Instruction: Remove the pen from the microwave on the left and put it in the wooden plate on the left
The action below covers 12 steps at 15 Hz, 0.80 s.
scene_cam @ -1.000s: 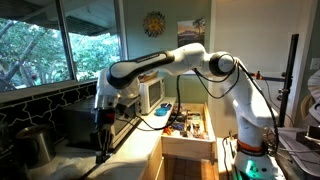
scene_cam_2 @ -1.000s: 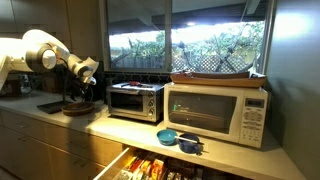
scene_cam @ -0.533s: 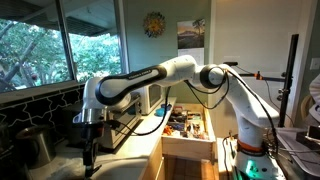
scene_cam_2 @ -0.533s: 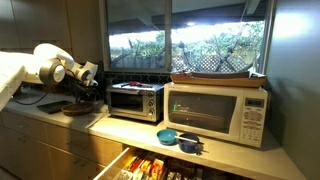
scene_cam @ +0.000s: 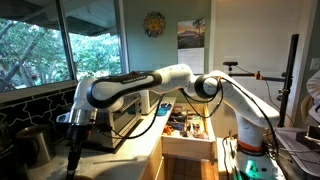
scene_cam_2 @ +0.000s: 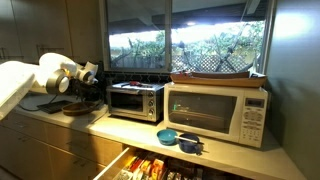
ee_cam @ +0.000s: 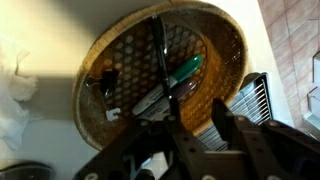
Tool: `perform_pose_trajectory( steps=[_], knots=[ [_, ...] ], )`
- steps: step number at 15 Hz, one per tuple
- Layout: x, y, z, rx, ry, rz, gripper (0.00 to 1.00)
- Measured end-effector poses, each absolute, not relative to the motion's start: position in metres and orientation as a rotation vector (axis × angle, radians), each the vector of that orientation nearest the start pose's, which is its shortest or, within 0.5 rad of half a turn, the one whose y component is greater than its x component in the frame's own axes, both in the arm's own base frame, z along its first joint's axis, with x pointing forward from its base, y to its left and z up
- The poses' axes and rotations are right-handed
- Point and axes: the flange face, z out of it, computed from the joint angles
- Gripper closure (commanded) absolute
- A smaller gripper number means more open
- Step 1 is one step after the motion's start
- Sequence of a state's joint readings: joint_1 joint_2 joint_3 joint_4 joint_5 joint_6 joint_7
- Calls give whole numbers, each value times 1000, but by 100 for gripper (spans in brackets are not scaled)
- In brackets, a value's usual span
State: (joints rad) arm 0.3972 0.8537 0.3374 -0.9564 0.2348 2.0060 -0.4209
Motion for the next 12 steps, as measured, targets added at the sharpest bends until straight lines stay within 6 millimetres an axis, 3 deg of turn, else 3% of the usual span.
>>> perform_pose_trajectory(
  steps=[2,4,5,6,7,12],
  knots=[
    [646,462,415,-2325,-1204,-248,12],
    [638,469,439,-2234,-1208,-233,1],
    [632,473,458,-2175,-1218,-224,0],
    [624,475,481,-2114,-1234,-208,8],
    [620,474,497,-2100,-1240,-219,1],
    [625,473,488,-2108,-1228,-218,0]
  ],
)
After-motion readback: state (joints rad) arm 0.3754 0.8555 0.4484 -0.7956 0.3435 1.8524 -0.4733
